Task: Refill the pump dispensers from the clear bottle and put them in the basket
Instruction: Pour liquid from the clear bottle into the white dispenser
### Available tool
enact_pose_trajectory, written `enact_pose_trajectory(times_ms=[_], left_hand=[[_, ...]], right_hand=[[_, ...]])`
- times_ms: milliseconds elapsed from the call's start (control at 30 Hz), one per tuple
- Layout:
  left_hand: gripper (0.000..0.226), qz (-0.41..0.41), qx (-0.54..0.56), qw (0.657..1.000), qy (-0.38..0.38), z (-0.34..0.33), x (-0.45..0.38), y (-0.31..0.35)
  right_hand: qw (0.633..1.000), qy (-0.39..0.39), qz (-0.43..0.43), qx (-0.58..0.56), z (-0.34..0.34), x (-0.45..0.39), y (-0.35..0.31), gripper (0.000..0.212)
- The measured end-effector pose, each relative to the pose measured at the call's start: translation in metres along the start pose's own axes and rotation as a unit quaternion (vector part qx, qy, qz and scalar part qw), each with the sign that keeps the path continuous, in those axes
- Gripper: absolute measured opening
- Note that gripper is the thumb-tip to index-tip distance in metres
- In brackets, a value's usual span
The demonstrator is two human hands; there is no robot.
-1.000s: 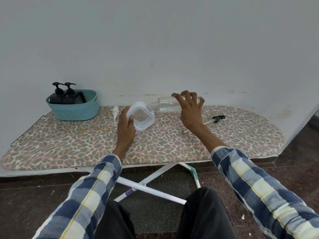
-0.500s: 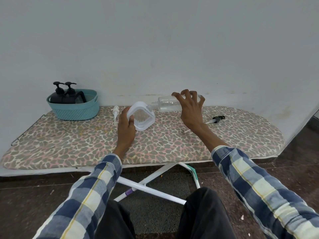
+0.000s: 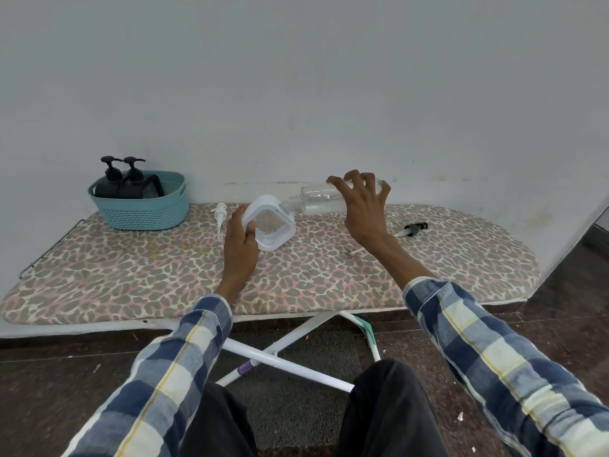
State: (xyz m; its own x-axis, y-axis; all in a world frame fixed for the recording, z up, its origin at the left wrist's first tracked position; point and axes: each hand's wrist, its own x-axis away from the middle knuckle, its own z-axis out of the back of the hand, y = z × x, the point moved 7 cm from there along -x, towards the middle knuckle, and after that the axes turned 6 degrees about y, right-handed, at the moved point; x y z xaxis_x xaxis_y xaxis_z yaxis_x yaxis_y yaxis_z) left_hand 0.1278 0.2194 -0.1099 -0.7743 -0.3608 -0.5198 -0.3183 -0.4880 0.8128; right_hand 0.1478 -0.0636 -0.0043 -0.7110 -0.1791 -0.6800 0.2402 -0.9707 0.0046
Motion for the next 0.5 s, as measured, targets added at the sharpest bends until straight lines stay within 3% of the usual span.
enact_pose_trajectory(times_ms=[500], left_hand=[[0.047,0.009,0.0,1.0,0.004,0.0021,0.0033,0.0032]], right_hand=[[1.0,0.007,0.007,0.007,0.0033,-0.0024,-0.0024,0.108]])
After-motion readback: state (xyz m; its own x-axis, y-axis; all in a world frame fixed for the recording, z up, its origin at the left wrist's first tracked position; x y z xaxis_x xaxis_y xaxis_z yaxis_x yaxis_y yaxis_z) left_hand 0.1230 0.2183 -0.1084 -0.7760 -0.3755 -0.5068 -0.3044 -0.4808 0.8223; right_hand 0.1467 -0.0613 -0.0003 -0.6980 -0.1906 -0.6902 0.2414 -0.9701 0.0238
